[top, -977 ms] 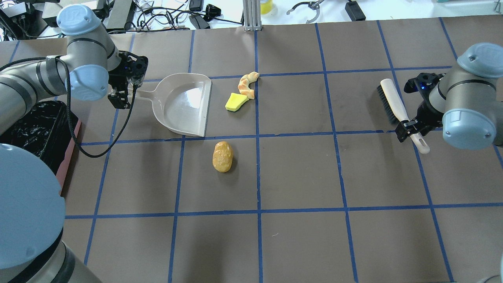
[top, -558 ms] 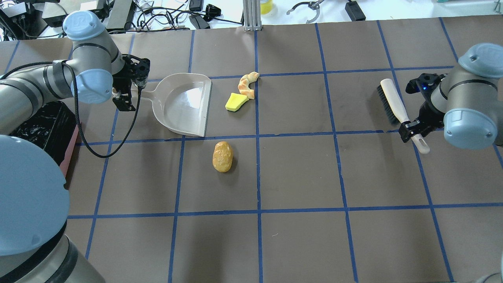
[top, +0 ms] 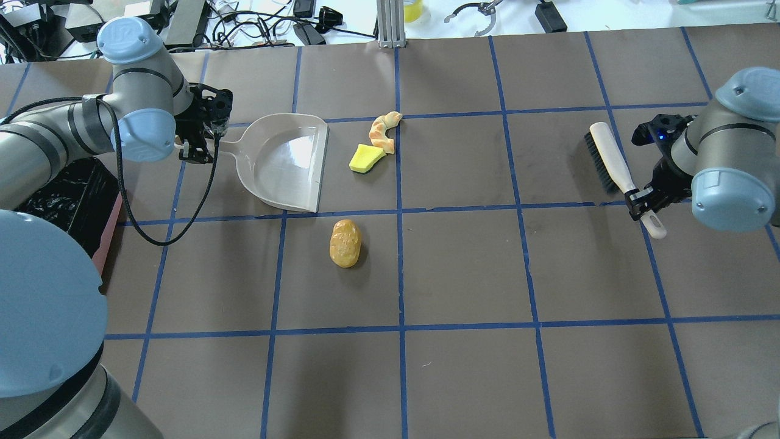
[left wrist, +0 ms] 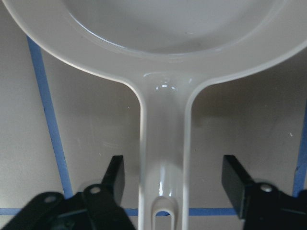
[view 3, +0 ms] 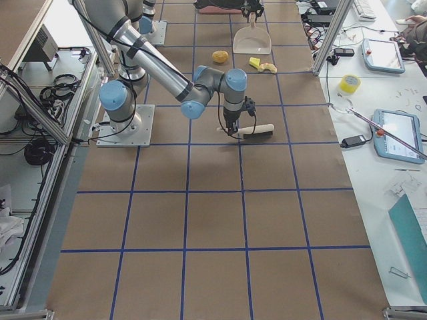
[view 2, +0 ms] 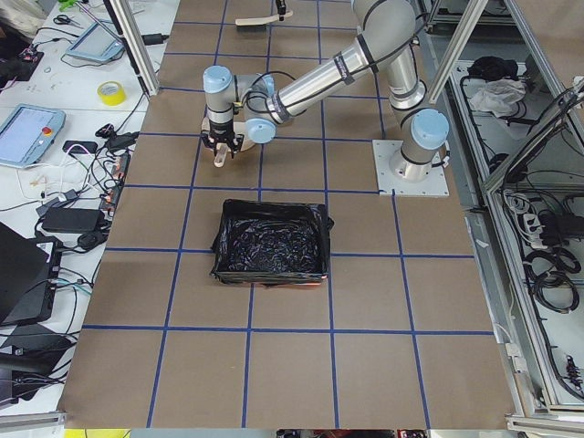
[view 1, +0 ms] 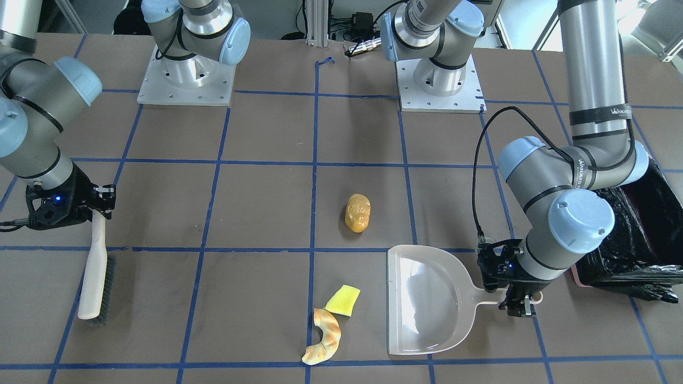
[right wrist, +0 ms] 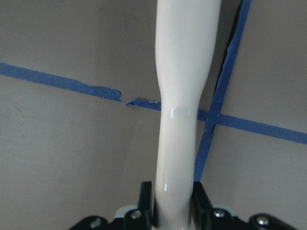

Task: Sweep and dump trash into bin
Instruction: 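Close the left gripper on the dustpan handle while the right grips the brush, then lift the white brush with the right gripper and carry it toward the sponge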

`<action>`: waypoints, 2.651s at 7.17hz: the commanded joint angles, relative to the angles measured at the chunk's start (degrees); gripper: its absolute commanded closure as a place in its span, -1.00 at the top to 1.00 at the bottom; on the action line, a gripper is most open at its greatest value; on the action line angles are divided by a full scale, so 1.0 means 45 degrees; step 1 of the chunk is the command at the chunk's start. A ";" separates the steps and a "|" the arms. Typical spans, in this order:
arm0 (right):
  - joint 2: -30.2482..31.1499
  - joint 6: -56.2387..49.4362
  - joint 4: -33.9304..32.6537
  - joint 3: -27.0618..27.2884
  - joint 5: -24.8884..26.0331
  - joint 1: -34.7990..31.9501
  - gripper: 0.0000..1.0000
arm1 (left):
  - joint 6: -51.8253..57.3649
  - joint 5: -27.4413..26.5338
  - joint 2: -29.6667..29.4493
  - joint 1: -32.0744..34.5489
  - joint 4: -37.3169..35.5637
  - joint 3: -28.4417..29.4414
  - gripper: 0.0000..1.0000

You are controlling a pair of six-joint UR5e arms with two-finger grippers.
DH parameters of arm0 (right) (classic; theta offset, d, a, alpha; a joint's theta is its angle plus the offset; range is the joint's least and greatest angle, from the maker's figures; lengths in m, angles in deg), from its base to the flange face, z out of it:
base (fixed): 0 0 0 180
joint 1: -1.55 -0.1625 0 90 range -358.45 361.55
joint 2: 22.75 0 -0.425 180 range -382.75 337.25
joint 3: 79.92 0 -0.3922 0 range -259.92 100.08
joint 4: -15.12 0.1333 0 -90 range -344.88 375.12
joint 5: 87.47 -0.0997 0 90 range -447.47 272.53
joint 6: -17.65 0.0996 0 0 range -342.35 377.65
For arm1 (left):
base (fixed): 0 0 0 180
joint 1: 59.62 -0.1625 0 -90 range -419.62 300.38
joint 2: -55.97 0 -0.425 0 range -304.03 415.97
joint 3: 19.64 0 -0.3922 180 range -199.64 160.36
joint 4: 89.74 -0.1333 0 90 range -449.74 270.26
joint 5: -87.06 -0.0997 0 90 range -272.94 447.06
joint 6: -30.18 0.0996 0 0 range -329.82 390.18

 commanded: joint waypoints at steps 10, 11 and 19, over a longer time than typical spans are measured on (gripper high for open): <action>-0.0668 0.8151 0.2945 -0.3987 -0.0117 -0.6308 -1.00 | -0.0221 -0.0445 -0.0010 0.0039 -0.0155 -0.0003 -1.00; -0.1508 0.8621 0.2963 -0.4612 -0.0136 -0.6761 -1.00 | -0.0300 -0.0507 -0.0010 0.0039 -0.0155 -0.0003 -1.00; -0.4426 1.0968 0.3510 -0.7704 -0.0934 -0.8639 -1.00 | -0.0300 -0.0507 -0.0069 0.0098 -0.0155 0.0036 -1.00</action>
